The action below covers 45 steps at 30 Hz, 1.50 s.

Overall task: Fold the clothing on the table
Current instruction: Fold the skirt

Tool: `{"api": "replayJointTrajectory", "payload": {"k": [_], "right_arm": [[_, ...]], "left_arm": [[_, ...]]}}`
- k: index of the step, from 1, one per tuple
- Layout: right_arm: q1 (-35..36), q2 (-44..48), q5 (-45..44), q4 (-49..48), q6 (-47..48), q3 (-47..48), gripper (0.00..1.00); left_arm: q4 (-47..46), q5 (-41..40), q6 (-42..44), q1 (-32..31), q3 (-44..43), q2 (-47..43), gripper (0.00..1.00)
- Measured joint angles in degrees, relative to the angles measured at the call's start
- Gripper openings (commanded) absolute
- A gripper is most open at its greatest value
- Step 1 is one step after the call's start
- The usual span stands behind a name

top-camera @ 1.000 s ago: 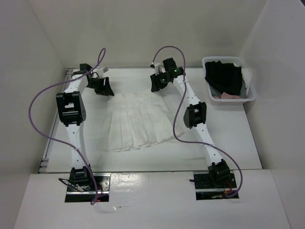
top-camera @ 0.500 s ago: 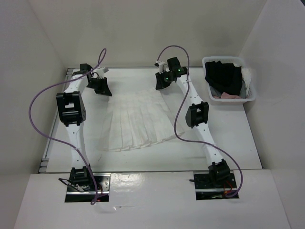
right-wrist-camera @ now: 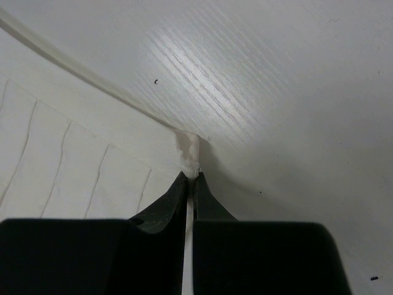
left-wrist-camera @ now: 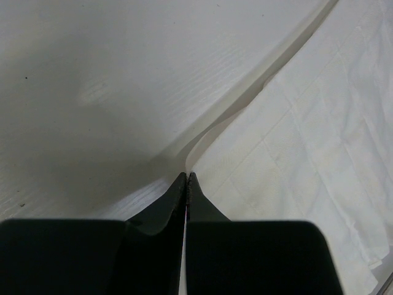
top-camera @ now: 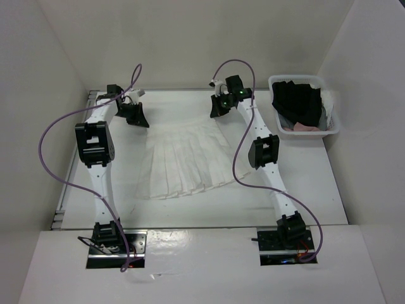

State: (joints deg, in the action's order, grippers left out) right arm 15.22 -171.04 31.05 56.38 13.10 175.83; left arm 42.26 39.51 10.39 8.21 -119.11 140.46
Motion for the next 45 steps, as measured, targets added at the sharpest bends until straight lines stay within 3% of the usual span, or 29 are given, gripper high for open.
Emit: {"api": "replayJointTrajectory", "payload": {"k": [9,15,23,34,45], "right_arm": [[0.0,0.4,0.5,0.2,-0.2,0.0,0.0],[0.0,3.4,1.5,1.0,-0.2,-0.1,0.0],[0.0,10.7,3.0,3.1,-0.2,-2.1,0.0],[-0.2,13.9,3.9,12.0,3.3,-2.6,0.0],[-0.2,17.9,4.1,17.1,4.4,-6.1,0.0]], "left_arm": [[1.6,0.3,0.0,0.0,-0.3,-1.3,0.0],[3.3,1.1,0.2,0.0,0.6,-7.0,0.0],[4.3,1.7,2.5,-0.9,6.9,-17.9,0.0],[6.5,1.7,7.7,-1.7,20.2,-23.5,0.0],[8.2,2.0,10.8,-2.0,23.5,-32.4,0.0]]}}
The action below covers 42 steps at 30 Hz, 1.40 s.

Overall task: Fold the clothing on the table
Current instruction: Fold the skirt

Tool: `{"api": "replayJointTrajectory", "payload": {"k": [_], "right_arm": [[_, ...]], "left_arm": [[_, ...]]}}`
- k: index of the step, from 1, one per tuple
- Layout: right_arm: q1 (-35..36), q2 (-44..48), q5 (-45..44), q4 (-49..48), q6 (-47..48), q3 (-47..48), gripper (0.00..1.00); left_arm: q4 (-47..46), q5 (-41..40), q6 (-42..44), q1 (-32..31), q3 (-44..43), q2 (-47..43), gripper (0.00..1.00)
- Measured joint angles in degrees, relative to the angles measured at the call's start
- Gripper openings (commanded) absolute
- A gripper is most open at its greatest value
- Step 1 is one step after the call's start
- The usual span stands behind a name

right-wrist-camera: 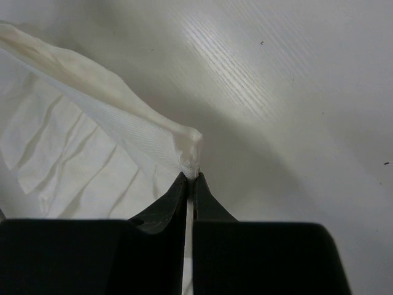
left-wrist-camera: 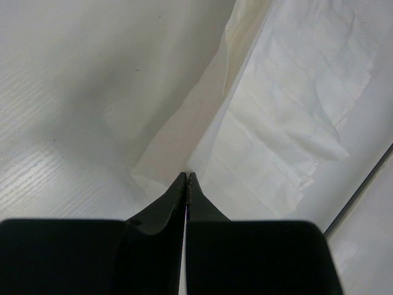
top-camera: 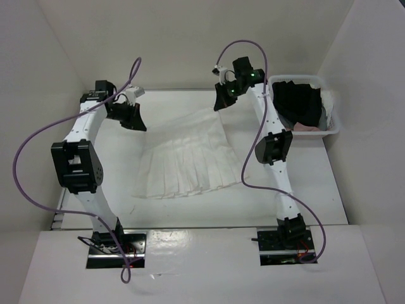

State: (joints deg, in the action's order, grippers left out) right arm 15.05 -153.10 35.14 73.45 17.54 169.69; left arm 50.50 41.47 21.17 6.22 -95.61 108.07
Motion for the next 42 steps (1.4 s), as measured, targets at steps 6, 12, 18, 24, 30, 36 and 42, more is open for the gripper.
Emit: {"api": "replayJointTrajectory", "payload": {"k": [6,12,18,24,30,36,42], "right_arm": [[0.0,7.6,0.5,0.3,0.1,-1.9,0.0],[0.1,15.0,1.0,0.2,0.1,-8.2,0.0],[0.9,18.9,-1.4,0.3,2.0,-21.2,0.0],[1.3,21.1,-3.3,-1.8,3.0,-36.0,0.0],[2.4,28.8,-5.5,-8.6,3.1,-51.5,0.0],[2.5,36.6,-8.0,-13.7,3.6,-59.2,0.0],[2.5,40.2,-10.9,-17.2,4.0,-65.3,0.0]], "left_arm": [[1.4,0.3,0.1,0.0,0.0,-3.0,0.0],[2.5,1.0,1.3,-0.1,0.4,-5.3,0.0],[3.7,0.9,2.7,-0.1,4.1,-7.8,0.0],[4.8,1.2,4.1,-0.3,6.7,-8.8,0.0],[5.9,1.3,5.1,-0.8,8.2,-8.8,0.0],[6.6,0.2,6.1,-3.1,11.0,-10.6,0.0],[6.7,-2.2,7.1,-7.5,14.1,-16.5,0.0]]}}
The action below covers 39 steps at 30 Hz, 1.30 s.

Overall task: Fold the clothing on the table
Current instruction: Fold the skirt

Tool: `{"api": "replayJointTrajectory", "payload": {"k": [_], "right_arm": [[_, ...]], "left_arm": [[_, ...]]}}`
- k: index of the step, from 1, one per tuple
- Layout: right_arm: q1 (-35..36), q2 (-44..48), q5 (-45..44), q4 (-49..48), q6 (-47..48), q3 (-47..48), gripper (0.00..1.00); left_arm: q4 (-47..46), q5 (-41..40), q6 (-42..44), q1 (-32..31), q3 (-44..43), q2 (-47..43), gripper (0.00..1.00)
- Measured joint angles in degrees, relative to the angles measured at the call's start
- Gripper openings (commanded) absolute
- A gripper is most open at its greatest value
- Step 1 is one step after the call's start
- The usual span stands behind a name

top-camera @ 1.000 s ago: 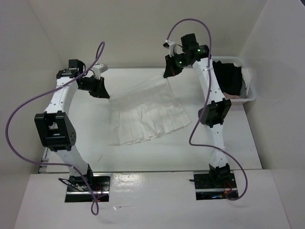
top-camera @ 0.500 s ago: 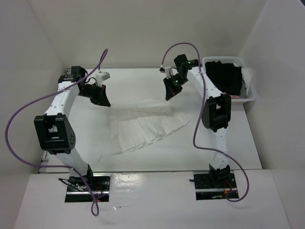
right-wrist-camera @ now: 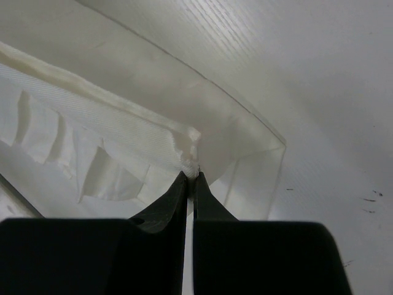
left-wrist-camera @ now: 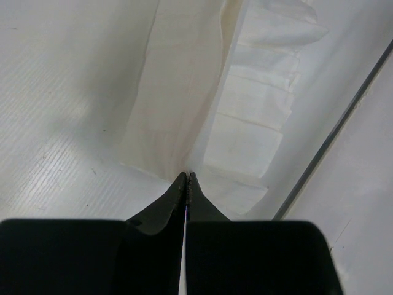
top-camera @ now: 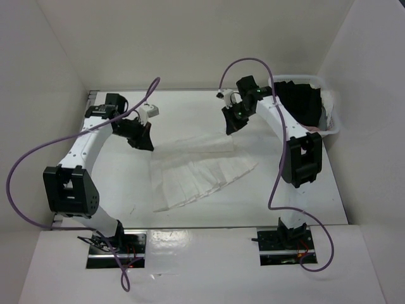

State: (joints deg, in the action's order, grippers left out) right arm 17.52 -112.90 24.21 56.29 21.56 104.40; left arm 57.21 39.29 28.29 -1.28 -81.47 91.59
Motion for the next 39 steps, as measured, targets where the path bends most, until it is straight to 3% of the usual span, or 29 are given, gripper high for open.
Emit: {"api": "replayJointTrajectory", "payload": {"k": [10,18,22,26,30,39], "right_arm": [[-0.1,0.1,-3.1,-2.1,-0.3,0.5,0.0],[-0.4,-1.0,-3.6,-1.9,-1.7,8.6,0.0],[-0.4,-5.9,-3.5,-1.0,-3.3,17.4,0.0],[-0.5,-15.3,-3.9,1.1,-5.1,32.9,0.0],[-0.6,-27.8,-4.8,5.5,-6.8,56.7,0.0],[-1.0,-31.7,-7.5,7.8,-9.0,63.3,0.0]], "left_arm": [[-0.2,-2.8,0.1,-5.5,3.0,-2.8,0.0],[-1.9,-6.0,-0.2,-8.8,3.7,-3.8,0.0],[-3.9,-7.8,-1.8,-8.4,1.8,-3.2,0.0],[-5.6,-9.8,-4.5,-6.8,-4.7,0.7,0.0],[-7.8,-12.8,-7.6,-5.4,-12.0,6.2,0.0],[-7.7,-15.7,-12.9,-2.2,-35.6,21.7,0.0]]}}
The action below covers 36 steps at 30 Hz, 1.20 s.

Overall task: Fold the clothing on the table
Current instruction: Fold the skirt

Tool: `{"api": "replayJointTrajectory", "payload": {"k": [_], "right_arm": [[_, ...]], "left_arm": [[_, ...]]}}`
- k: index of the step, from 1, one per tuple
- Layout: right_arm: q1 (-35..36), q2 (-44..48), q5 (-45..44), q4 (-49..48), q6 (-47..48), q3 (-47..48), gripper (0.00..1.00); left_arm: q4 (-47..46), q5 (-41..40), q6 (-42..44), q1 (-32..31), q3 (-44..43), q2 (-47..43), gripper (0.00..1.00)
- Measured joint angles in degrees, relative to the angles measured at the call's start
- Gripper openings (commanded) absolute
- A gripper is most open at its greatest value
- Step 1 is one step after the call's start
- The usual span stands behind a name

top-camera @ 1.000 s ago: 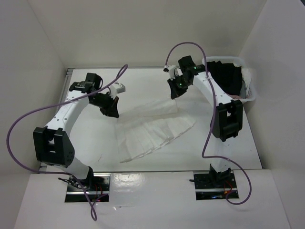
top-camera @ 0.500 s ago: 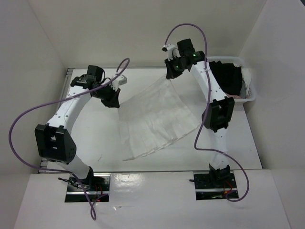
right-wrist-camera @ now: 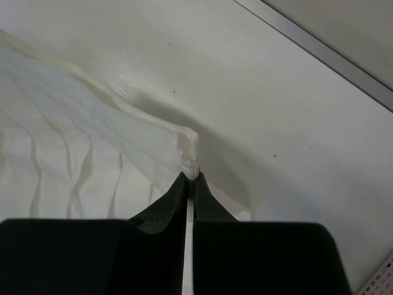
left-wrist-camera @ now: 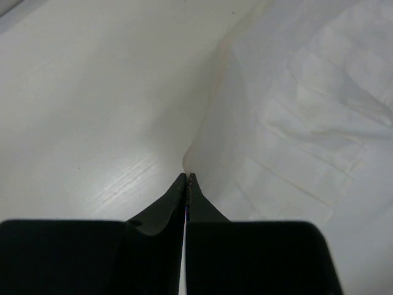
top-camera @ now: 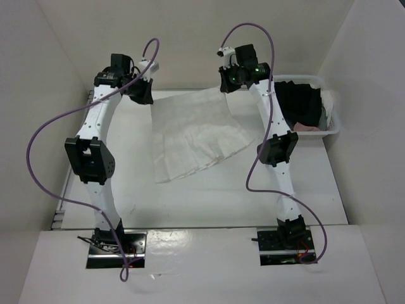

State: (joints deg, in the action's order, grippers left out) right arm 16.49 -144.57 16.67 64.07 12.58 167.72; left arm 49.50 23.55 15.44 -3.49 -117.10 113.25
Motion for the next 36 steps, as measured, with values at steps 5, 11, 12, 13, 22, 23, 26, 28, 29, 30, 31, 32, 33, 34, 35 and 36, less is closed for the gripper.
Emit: {"api": "replayJointTrajectory", "payload": {"k": [5,11,12,13,22,23,26,28,29,30,31,32,33,34,35,36], "right_arm": [[-0.5,-0.5,-1.0,0.2,-1.0,0.4,0.0],[-1.9,-0.5,-1.4,0.1,-1.9,1.0,0.0],[-2.3,-0.5,-1.3,0.0,-2.1,1.1,0.0],[-2.6,-0.5,-1.2,0.0,-2.2,1.2,0.0],[-3.8,-0.4,-1.7,0.2,-2.5,2.5,0.0],[-3.8,-0.2,-1.9,0.2,-2.5,2.5,0.0],[-3.8,0.9,-1.9,0.4,-2.5,2.5,0.0],[-3.8,2.3,-1.6,0.8,-2.4,2.3,0.0],[-3.8,3.2,-1.4,1.2,-2.4,2.2,0.0],[-3.8,4.2,-1.4,1.6,-2.2,2.1,0.0],[-3.8,4.9,-1.2,1.8,-2.2,2.0,0.0],[-3.8,5.9,-1.2,2.0,-2.0,1.6,0.0],[-3.8,6.7,-1.0,2.4,-1.7,1.3,0.0],[-3.8,7.3,-0.8,2.9,-1.5,1.2,0.0],[-3.8,7.7,-0.7,3.1,-1.3,0.9,0.0],[-3.8,8.2,-0.6,3.6,-1.0,0.5,0.0]], "left_arm": [[3.1,-0.4,-2.7,1.6,-16.9,11.5,0.0],[11.5,-0.3,-5.7,2.0,-51.1,30.3,0.0],[12.7,-0.1,-6.3,2.0,-53.4,31.4,0.0],[14.1,0.5,-6.7,1.9,-54.9,31.8,0.0],[20.0,3.9,-6.9,1.2,-57.6,31.3,0.0],[20.4,4.0,-6.9,1.1,-57.1,30.8,0.0],[21.7,4.4,-6.7,1.0,-55.9,28.3,0.0],[22.8,4.9,-6.4,0.9,-55.1,25.8,0.0],[23.2,5.1,-6.3,0.8,-54.6,24.5,0.0],[23.2,5.4,-6.2,0.7,-53.1,22.8,0.0],[23.1,5.8,-5.8,0.6,-50.9,20.8,0.0],[23.4,6.4,-5.0,0.5,-48.5,18.9,0.0],[23.4,6.9,-4.5,0.5,-46.1,17.2,0.0],[23.4,7.4,-3.6,0.4,-43.8,15.8,0.0],[23.4,7.7,-3.3,0.4,-41.8,14.8,0.0],[23.6,8.0,-2.8,0.3,-39.7,14.0,0.0]]}}
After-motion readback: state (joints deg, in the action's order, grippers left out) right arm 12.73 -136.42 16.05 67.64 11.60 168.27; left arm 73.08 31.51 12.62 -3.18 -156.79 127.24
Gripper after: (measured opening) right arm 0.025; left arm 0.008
